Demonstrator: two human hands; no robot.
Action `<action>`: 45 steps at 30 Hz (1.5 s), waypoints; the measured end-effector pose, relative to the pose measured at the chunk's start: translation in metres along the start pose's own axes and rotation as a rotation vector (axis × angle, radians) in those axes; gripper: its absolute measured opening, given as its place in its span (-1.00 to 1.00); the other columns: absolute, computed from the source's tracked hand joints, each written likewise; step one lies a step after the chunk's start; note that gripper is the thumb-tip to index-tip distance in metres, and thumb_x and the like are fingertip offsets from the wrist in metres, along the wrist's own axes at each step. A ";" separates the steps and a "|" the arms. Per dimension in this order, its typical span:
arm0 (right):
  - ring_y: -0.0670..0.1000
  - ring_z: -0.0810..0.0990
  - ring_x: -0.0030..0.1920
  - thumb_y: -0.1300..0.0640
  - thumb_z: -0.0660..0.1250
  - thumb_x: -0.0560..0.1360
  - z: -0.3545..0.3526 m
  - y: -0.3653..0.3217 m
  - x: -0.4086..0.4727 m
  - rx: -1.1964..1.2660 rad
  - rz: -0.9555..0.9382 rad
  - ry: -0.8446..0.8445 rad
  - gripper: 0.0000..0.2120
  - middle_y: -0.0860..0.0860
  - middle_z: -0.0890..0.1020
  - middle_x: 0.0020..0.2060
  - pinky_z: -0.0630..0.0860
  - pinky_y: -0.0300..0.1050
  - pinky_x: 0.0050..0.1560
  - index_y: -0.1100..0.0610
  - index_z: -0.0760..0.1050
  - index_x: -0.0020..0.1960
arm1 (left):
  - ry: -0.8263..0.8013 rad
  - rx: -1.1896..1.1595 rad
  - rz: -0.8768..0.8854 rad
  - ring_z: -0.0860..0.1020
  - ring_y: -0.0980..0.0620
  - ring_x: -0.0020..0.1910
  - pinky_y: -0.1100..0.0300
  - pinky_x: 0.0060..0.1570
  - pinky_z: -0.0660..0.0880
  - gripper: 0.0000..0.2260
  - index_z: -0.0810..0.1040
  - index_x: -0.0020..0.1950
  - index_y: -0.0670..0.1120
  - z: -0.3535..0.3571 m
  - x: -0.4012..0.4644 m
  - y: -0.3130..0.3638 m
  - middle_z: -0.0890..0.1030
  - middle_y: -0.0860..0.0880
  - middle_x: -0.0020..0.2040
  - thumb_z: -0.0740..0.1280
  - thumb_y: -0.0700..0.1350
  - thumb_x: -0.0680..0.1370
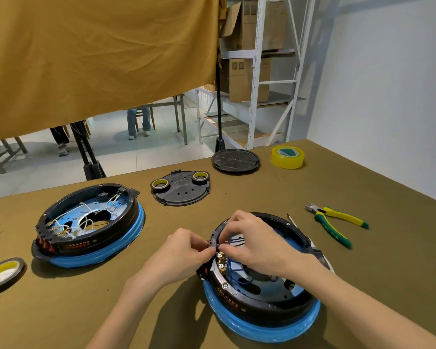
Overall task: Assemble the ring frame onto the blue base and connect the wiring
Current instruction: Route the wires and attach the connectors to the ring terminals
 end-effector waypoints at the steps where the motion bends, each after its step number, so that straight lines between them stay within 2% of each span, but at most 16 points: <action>1: -0.12 0.44 0.12 -0.15 0.41 0.53 0.002 -0.001 -0.003 -0.011 0.000 -0.027 -0.86 -0.15 0.49 0.03 0.47 -0.03 0.19 -0.13 0.65 0.00 | -0.001 0.014 0.007 0.67 0.23 -0.07 0.19 0.00 0.65 -0.86 0.72 0.04 0.12 0.000 0.000 -0.001 0.72 0.15 -0.12 0.38 0.08 0.62; 4: -0.09 0.38 0.14 -0.15 0.43 0.53 0.006 0.001 -0.007 -0.094 0.012 -0.094 -0.85 -0.13 0.46 0.07 0.42 -0.05 0.22 -0.13 0.68 0.03 | 0.006 0.023 0.015 0.68 0.20 -0.06 0.12 0.05 0.66 -0.86 0.71 -0.08 0.16 0.000 0.000 0.000 0.74 0.14 -0.11 0.38 0.07 0.62; 7: -0.11 0.39 0.14 -0.14 0.44 0.53 0.007 0.003 -0.007 -0.068 0.018 -0.094 -0.87 -0.15 0.45 0.07 0.44 -0.05 0.21 -0.13 0.69 0.01 | 0.007 0.031 0.011 0.69 0.10 -0.07 0.01 0.04 0.66 -0.83 0.75 -0.05 0.11 0.001 -0.002 0.000 0.74 0.08 -0.14 0.37 0.08 0.63; 9: -0.13 0.40 0.15 -0.15 0.43 0.54 0.005 0.006 -0.008 -0.049 0.010 -0.110 -0.88 -0.17 0.46 0.06 0.44 -0.07 0.20 -0.15 0.69 -0.01 | 0.004 0.023 0.010 0.69 0.01 -0.11 0.01 -0.02 0.64 -0.80 0.76 -0.05 0.07 0.001 -0.003 0.000 0.74 0.02 -0.17 0.36 0.07 0.64; 11: -0.17 0.41 0.15 -0.14 0.43 0.54 0.002 0.009 -0.007 -0.024 0.002 -0.122 -0.87 -0.18 0.47 0.07 0.42 -0.10 0.21 -0.13 0.70 0.00 | -0.001 0.016 0.010 0.67 0.04 -0.17 0.07 -0.10 0.62 -0.79 0.76 -0.04 0.05 0.001 -0.004 0.000 0.73 0.02 -0.20 0.36 0.07 0.64; 16: -0.19 0.44 0.18 -0.12 0.43 0.56 -0.001 0.012 -0.004 -0.006 0.003 -0.144 -0.83 -0.17 0.50 0.12 0.38 -0.18 0.22 -0.08 0.73 0.02 | -0.009 0.023 -0.009 0.68 0.02 -0.02 -0.01 0.06 0.64 -0.81 0.76 0.02 0.06 0.001 -0.004 0.001 0.75 0.05 -0.12 0.36 0.07 0.64; 22: -0.18 0.43 0.17 -0.11 0.42 0.56 -0.001 0.010 -0.002 -0.042 0.003 -0.146 -0.84 -0.18 0.50 0.11 0.37 -0.19 0.18 -0.09 0.73 0.02 | 0.009 0.040 -0.004 0.65 0.18 0.00 0.05 0.09 0.64 -0.83 0.73 0.08 0.08 0.002 -0.004 0.000 0.73 0.16 -0.08 0.37 0.08 0.63; 29: -0.16 0.42 0.14 -0.16 0.39 0.57 0.001 0.001 -0.004 -0.122 0.010 -0.110 -0.81 -0.17 0.49 0.10 0.47 -0.10 0.12 -0.09 0.71 0.01 | 0.012 0.104 -0.009 0.67 0.00 -0.02 -0.06 0.08 0.63 -0.76 0.74 0.05 0.00 0.006 -0.008 0.003 0.73 -0.01 -0.07 0.30 0.06 0.67; 32: -0.11 0.41 0.16 -0.15 0.39 0.57 0.000 -0.004 -0.003 -0.177 0.005 -0.102 -0.81 -0.14 0.49 0.14 0.45 -0.08 0.12 -0.08 0.71 0.04 | 0.036 0.119 -0.022 0.67 0.05 -0.09 0.03 -0.02 0.66 -0.76 0.73 0.05 0.01 0.008 -0.009 0.005 0.71 0.02 -0.09 0.30 0.08 0.67; 34: -0.09 0.40 0.16 -0.15 0.40 0.57 -0.001 -0.007 -0.003 -0.208 0.005 -0.105 -0.81 -0.12 0.49 0.17 0.44 -0.07 0.13 -0.08 0.71 0.05 | 0.109 0.232 -0.027 0.60 0.13 -0.29 0.20 -0.27 0.59 -0.77 0.71 -0.06 0.05 0.009 -0.010 0.007 0.66 0.07 -0.25 0.33 0.11 0.65; 36: -0.09 0.40 0.16 -0.14 0.40 0.57 -0.002 -0.009 -0.003 -0.221 0.010 -0.110 -0.81 -0.12 0.49 0.17 0.44 -0.06 0.14 -0.08 0.71 0.06 | 0.167 0.346 -0.026 0.48 0.13 -0.43 0.22 -0.42 0.47 -0.75 0.69 -0.16 0.03 0.011 -0.013 0.008 0.60 0.05 -0.37 0.36 0.11 0.63; 38: -0.08 0.39 0.15 -0.14 0.40 0.57 -0.002 -0.009 -0.003 -0.223 0.011 -0.106 -0.81 -0.11 0.49 0.15 0.43 -0.07 0.13 -0.08 0.70 0.06 | 0.141 0.313 -0.031 0.46 0.11 -0.45 0.20 -0.42 0.49 -0.78 0.73 -0.11 0.02 0.011 -0.014 0.009 0.65 0.02 -0.34 0.37 0.08 0.63; 41: -0.06 0.32 0.08 -0.13 0.40 0.57 -0.001 -0.011 -0.001 -0.241 -0.007 -0.097 -0.82 -0.11 0.46 0.05 0.33 -0.11 0.06 -0.07 0.70 0.04 | 0.092 0.215 -0.024 0.48 0.12 -0.42 0.27 -0.44 0.46 -0.80 0.75 -0.06 0.01 0.007 -0.015 0.012 0.69 0.00 -0.29 0.38 0.04 0.63; 45: -0.03 0.22 0.01 -0.09 0.41 0.57 0.001 -0.015 0.002 -0.279 -0.033 -0.084 -0.85 -0.11 0.40 -0.06 0.21 -0.09 0.01 -0.05 0.69 -0.02 | 0.085 0.208 -0.005 0.32 0.11 -0.50 0.31 -0.52 0.26 -0.74 0.75 -0.14 -0.05 0.006 -0.016 0.013 0.52 0.03 -0.44 0.36 0.01 0.65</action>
Point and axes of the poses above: each hand's wrist, its own x-axis towards the middle knuckle, its own z-axis out of the palm, y = z × x, the point moved 1 cm from there along x, towards the middle knuckle
